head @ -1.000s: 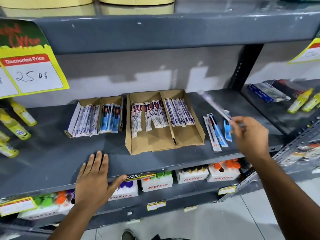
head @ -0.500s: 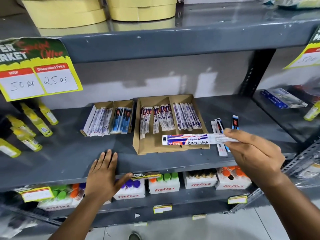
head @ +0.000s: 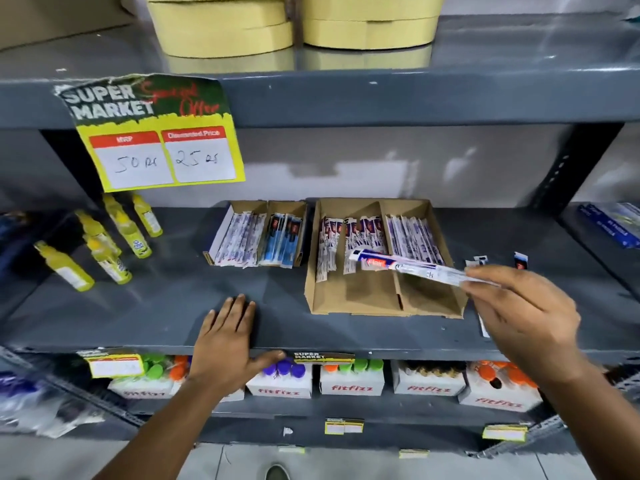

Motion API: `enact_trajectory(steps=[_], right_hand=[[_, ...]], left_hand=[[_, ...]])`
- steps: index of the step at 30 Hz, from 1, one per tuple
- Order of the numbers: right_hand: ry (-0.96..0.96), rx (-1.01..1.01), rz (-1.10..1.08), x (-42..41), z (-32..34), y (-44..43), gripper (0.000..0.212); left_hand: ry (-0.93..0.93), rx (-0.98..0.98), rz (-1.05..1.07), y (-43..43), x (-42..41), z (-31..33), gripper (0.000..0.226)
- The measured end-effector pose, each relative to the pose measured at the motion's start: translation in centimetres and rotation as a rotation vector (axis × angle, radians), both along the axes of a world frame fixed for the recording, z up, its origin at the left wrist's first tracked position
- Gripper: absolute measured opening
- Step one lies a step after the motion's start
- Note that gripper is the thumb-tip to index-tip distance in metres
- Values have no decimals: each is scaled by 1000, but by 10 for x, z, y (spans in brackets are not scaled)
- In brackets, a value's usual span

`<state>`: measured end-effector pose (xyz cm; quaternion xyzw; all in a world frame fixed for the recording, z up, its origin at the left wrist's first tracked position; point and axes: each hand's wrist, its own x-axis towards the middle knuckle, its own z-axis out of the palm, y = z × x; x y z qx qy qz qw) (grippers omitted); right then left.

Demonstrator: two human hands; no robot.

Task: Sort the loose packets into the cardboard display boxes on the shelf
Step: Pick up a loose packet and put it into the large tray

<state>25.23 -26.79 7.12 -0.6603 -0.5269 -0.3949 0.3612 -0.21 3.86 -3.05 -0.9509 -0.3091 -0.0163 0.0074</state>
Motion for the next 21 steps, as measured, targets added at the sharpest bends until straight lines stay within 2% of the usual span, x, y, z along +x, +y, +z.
enact_trajectory(steps=[5, 8, 10, 14, 17, 21], right_hand=[[115, -141, 14, 10, -3, 75, 19], [16, -238, -139, 9, -7, 135, 14], [-37, -401, -297, 6, -12, 168, 9], [39, -850, -493, 4, -23, 207, 28], [136, -998, -538, -3, -30, 220, 31], [158, -1144, -545, -13, -39, 224, 39]], left_hand=[[14, -12, -1, -2, -2, -4, 112], [14, -5, -13, 0, -4, -5, 110], [3, -13, -21, 0, -4, -4, 108], [-23, -31, -24, 1, -4, -7, 113], [-36, -34, -19, 4, -3, -10, 113], [8, -26, -19, 6, -4, -10, 110]])
